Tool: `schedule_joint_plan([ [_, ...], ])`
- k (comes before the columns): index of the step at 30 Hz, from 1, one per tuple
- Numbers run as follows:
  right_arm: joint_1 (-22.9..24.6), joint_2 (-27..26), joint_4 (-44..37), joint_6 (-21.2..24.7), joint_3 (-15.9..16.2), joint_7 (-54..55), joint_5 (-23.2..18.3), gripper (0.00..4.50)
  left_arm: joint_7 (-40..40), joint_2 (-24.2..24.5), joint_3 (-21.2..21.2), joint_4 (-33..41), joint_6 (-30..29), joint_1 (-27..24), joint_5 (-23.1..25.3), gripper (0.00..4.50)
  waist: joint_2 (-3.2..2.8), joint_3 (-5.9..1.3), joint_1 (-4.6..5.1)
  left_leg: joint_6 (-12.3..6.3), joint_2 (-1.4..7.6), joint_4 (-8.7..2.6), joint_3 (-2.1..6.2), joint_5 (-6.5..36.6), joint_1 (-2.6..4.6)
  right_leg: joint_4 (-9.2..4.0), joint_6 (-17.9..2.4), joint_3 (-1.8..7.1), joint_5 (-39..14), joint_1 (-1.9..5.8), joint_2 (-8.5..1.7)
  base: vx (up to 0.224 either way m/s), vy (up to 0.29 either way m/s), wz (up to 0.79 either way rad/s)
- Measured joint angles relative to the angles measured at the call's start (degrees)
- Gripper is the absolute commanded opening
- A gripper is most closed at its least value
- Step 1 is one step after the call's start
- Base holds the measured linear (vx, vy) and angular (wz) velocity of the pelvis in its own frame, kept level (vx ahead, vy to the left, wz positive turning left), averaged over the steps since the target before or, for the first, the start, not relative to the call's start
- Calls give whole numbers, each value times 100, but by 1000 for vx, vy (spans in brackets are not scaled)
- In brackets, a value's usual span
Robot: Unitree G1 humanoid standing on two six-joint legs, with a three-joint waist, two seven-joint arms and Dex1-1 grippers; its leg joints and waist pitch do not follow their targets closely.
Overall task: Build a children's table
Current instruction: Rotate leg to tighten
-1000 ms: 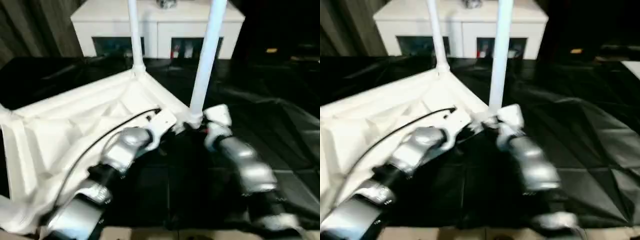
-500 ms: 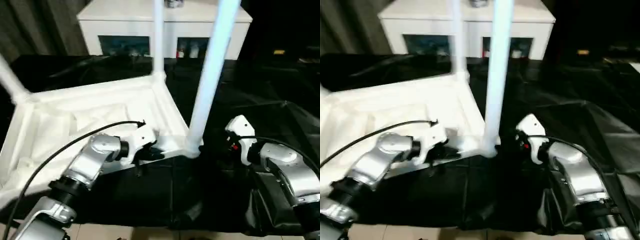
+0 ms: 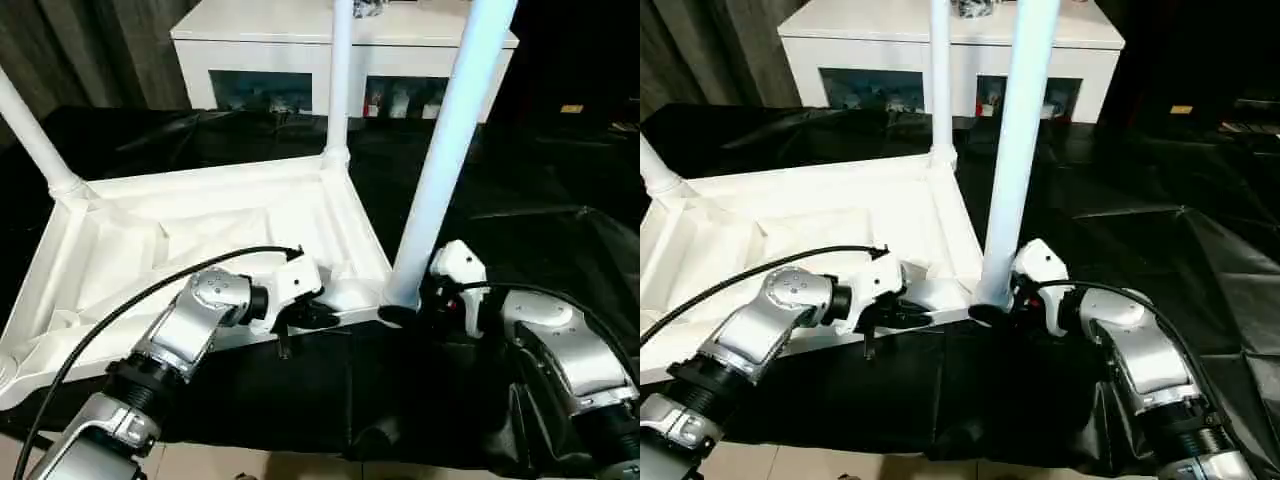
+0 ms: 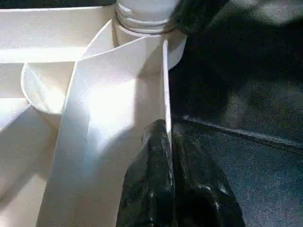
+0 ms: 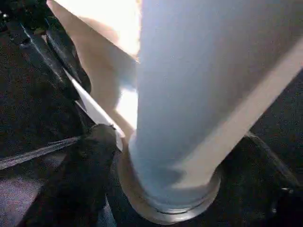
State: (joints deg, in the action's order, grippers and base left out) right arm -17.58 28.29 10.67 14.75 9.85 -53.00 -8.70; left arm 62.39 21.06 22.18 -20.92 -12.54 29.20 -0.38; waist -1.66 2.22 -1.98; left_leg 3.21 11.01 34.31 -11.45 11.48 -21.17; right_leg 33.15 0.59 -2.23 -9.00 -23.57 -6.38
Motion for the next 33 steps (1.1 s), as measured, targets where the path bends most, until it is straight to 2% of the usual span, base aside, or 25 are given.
schedule_joint_plan([
  [5, -3, 0, 51, -27, -27, -3, -6, 286, 10, 2, 12, 0, 0, 0, 1, 0, 0, 0, -6, 0, 0, 1, 1, 0, 3, 0, 0, -1, 0, 6, 0, 0, 0, 0],
  [7, -3, -1, 57, -29, -28, -6, -15, 256, 18, 4, 13, 0, 0, 0, 1, 0, 0, 0, -5, 0, 0, 2, 1, 0, 4, 0, 0, -1, 0, 8, 0, 0, 0, 0],
  [15, -44, -178, 194, -37, -60, 188, -7, 247, -48, 17, -4, -9, -50, 0, 13, 0, 7, -4, 16, 0, 1, 2, 2, 0, 13, 2, 0, -2, 0, 14, 2, 0, 0, 0],
  [18, -94, -646, 378, 43, -195, 944, 94, 247, -418, -174, -88, -206, -140, 101, 117, 0, 17, -9, 52, 2, 1, 5, 4, 0, 23, 6, 0, 0, 0, 21, 3, 0, 0, 0],
  [21, -339, -1406, 748, 255, -532, 2450, 329, 246, -1279, -712, -145, -718, -452, 488, 374, 0, 18, -9, 100, 11, -5, 12, 5, -6, 22, -4, 11, 7, -6, 20, 1, 0, 0, 0],
  [23, -449, -1734, 881, 368, -706, 3133, 389, 246, -1682, -1006, -170, -943, -519, 599, 416, 0, 20, -8, 129, 13, -9, 16, 9, -7, 20, -9, 26, 7, -16, 25, 0, 0, 0, 0],
  [27, -825, -2502, 1290, 481, -1287, 4647, 355, 246, -2575, -1695, -209, -1705, -515, 1014, 516, 0, 20, -10, 156, 12, -17, 15, 12, -7, 15, -15, 28, 11, -17, 34, -4, 0, 0, 0],
  [30, -1005, -2593, 1532, 362, -1313, 5021, 468, 226, -2869, -1911, -207, -2024, -348, 1168, 643, 0, 18, -11, 165, 13, -17, 12, 22, -7, 13, -15, 29, 2, -17, 38, -4, 0, 0, 0],
  [33, -1064, -2598, 1636, 279, -1307, 5043, 514, 219, -2895, -1929, -204, -2135, -212, 1206, 710, 0, 7, -17, 165, 13, -15, 7, 27, -7, 15, -14, 29, -3, -17, 41, -3, 0, 0, 0],
])
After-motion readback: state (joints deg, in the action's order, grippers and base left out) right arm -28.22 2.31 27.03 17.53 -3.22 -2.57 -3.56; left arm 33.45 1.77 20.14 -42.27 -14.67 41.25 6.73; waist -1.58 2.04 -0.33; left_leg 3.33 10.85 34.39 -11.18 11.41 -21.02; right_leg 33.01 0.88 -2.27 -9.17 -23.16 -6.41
